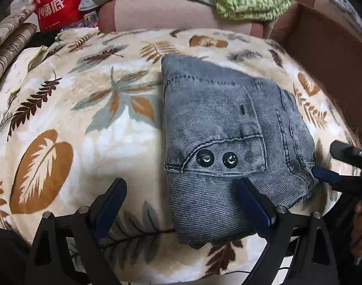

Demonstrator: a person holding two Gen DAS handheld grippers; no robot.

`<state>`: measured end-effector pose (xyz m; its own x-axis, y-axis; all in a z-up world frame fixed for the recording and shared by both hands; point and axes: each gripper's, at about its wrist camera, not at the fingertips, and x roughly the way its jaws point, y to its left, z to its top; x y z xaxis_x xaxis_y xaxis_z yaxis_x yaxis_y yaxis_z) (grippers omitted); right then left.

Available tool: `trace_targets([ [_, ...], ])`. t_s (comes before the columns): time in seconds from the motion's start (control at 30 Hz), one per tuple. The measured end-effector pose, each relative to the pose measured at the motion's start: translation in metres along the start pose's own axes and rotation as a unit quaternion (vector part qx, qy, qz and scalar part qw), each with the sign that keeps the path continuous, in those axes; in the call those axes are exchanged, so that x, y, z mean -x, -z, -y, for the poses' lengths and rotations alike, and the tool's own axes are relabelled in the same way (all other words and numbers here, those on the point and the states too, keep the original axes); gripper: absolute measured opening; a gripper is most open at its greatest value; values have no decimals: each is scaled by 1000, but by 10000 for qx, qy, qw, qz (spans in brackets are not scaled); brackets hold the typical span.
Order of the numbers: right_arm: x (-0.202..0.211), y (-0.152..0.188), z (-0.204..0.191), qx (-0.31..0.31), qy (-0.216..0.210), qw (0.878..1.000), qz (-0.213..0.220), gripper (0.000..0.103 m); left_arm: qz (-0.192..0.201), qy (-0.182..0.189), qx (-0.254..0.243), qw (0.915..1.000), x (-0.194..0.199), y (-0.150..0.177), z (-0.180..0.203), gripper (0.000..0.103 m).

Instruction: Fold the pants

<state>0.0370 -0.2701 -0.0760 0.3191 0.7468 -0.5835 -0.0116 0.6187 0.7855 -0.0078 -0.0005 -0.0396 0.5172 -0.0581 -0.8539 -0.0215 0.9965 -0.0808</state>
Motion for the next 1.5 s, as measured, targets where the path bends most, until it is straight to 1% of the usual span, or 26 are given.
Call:
trace_targets([
  [0.03,3,-2,-3,-6,23,10000,-4,87,-3,10,14,10000,1,-1,-1,95],
  [0.1,6,-2,-12,173,198,9997,12,87,-16,16,0,10000,1,-2,-1,95],
  [0.2,3,0,-12,283,278,9992,-47,87,16,69,14,10000,-1,0,-1,95],
  [0.3,3,2,-3,152,156,9998,35,88,36,130,82,9999,-2,2,-5,96],
  [0.43,1,0,-6,264,253,9993,-66,88,34,136,104,9998,-4,2,-6,96],
  [0.77,-4,0,-9,352,256,9990,-117,88,-34,116,182,9998,-6,1,-7,98],
  [0.87,-3,0,-12,341,372,9984,-254,88,23,135,144,9998,-6,2,-7,98],
  [0.9,-1,-2,-15,383,485,9976,-315,87,52,142,157,9998,-5,3,-8,98],
  [0.93,4,-4,-19,419,572,9971,-273,88,69,157,167,9997,-5,4,-9,98],
  [0.97,12,-8,-28,523,567,9969,-172,88,60,169,175,9997,-6,3,-9,98],
  [1.03,22,-21,-43,627,334,9974,-72,88,48,192,204,9996,-7,3,-10,98],
  [1.1,24,-41,-63,760,144,9970,9,88,69,203,207,9996,-7,3,-10,99],
  [1.17,11,-61,-79,880,-41,9961,-77,88,92,218,198,9995,-7,4,-10,99],
  [1.2,-1,-74,-83,847,-138,9962,-128,88,92,222,189,9995,-8,3,-10,99],
  [1.27,-26,-96,-89,776,-194,9965,-249,88,65,224,186,9996,-8,2,-10,99],
  [1.33,-52,-112,-80,728,-134,9968,-313,88,79,212,157,9996,-9,2,-10,101],
  [1.37,-68,-120,-66,606,53,9974,-392,88,89,224,162,9996,-10,2,-10,101],
  [1.4,-79,-124,-56,493,101,9976,-469,83,86,229,189,9995,-11,2,-10,101],
  [1.43,-88,-126,-40,250,-108,9985,-465,80,78,253,210,9994,-11,1,-11,101],
  [1.47,-87,-128,-33,104,-201,9991,-362,76,59,262,200,9994,-12,1,-11,102],
  [1.5,-81,-128,-32,-29,-308,9991,-290,76,46,271,194,9994,-12,0,-12,102],
])
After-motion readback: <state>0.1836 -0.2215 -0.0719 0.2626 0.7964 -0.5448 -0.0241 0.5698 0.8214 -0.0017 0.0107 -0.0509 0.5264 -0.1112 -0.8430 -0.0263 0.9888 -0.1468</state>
